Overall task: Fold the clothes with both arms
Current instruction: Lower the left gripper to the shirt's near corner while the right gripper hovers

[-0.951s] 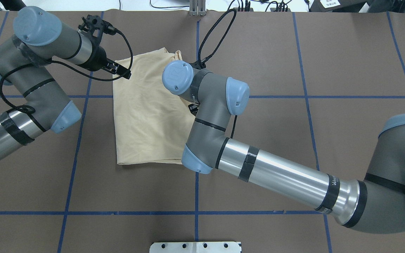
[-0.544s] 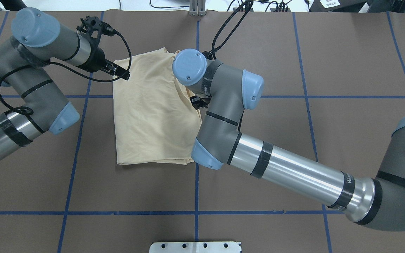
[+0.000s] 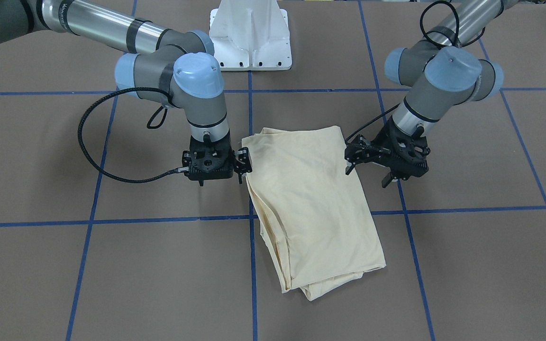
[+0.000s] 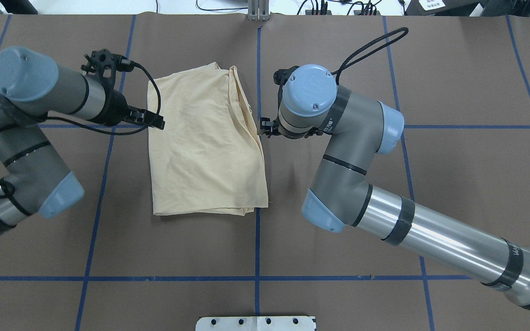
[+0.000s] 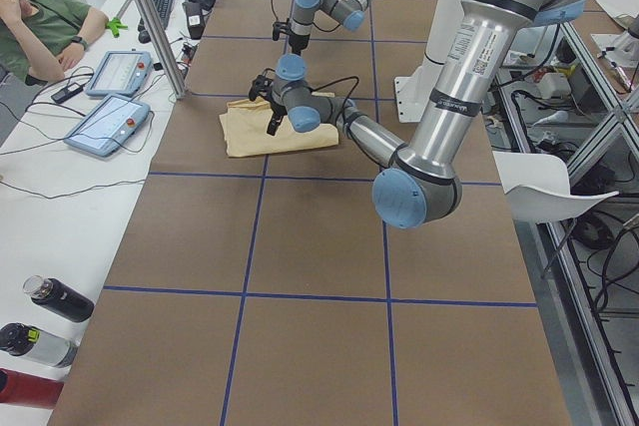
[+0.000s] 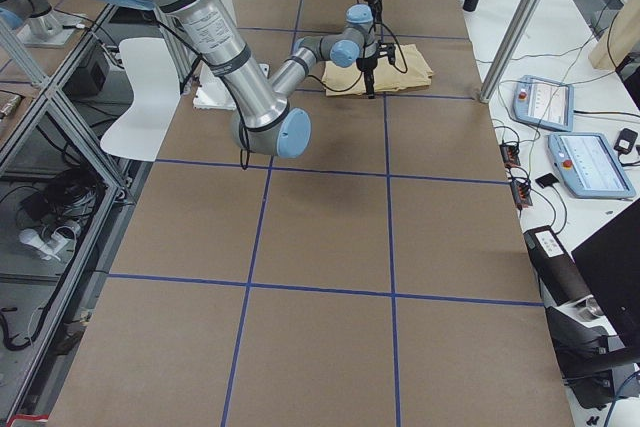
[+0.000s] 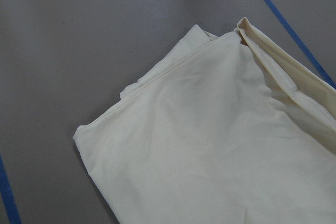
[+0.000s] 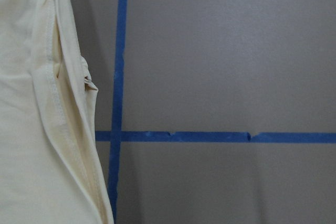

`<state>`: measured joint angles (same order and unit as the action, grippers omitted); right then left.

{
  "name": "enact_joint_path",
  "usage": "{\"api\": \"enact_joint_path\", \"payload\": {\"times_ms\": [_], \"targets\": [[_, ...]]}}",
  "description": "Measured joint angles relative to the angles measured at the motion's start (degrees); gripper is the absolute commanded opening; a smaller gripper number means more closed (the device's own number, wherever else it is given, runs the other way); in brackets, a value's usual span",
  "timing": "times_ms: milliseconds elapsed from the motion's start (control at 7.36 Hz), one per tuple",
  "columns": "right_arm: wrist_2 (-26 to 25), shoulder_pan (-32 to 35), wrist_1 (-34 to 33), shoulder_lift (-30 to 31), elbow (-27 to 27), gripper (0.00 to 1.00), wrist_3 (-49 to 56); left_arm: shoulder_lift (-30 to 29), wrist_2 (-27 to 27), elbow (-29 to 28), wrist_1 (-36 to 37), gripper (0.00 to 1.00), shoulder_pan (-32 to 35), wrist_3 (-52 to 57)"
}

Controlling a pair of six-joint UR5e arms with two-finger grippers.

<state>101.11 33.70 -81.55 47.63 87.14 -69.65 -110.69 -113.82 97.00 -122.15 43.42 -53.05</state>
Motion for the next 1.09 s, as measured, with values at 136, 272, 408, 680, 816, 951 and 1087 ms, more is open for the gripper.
{"api": "enact_joint_path", "payload": {"times_ms": [136, 272, 408, 680, 816, 951, 1087], "targets": [[0.05, -0.09, 0.21, 1.27, 1.85, 0.99, -3.69, 2.65, 3.66, 2.79, 0.06, 1.0, -4.79, -6.23], [-0.01, -0.13, 0.24, 1.79, 2.52, 0.99, -5.26, 4.54, 7.97, 4.19, 0.11, 1.0, -9.81, -12.15], [-0.1, -0.13, 0.25, 2.0, 2.76, 0.99, -5.84, 5.56, 11.43, 4.66, 0.16, 0.89, -13.66, -16.32], [-0.2, -0.18, 0.25, 2.09, 2.84, 0.99, -6.08, 6.17, 14.25, 4.82, 0.56, 0.55, -16.52, -19.1], [-0.23, -0.23, 0.25, 2.11, 2.88, 0.99, -6.1, 6.19, 14.54, 4.99, 1.69, 0.55, -16.82, -19.33], [-0.29, -0.3, 0.25, 2.11, 2.9, 0.99, -6.1, 6.17, 14.59, 5.24, 3.07, 0.55, -16.92, -19.35], [-0.35, -0.34, 0.25, 2.14, 2.89, 0.99, -6.11, 6.17, 14.49, 5.51, 3.8, 0.55, -16.94, -19.28]]}}
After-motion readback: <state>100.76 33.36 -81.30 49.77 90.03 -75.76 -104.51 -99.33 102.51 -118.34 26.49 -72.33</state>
